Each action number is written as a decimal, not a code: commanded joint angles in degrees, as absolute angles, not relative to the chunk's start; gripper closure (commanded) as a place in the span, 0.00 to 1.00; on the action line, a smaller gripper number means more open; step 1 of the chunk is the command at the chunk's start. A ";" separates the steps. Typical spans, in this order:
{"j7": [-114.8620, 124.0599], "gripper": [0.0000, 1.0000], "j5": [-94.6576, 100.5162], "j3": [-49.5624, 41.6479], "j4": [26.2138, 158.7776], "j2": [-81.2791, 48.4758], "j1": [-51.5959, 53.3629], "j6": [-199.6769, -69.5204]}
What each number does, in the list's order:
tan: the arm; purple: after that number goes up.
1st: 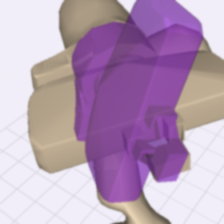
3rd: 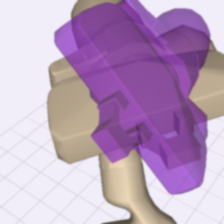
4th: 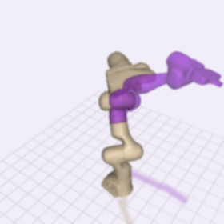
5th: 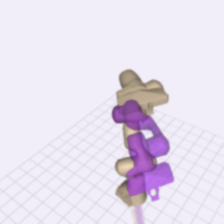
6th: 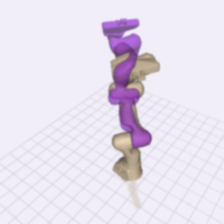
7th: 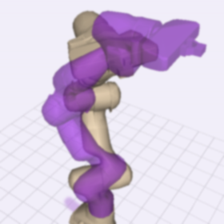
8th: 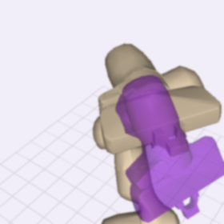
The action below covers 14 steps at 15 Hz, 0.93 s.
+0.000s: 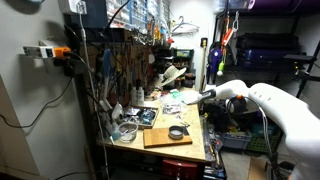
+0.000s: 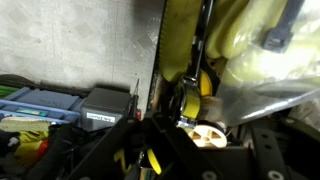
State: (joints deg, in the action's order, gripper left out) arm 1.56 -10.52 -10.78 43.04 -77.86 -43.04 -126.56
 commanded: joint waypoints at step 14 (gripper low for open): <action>8.35 0.94 -9.97 -13.93 40.22 -79.72 -42.84 -127.85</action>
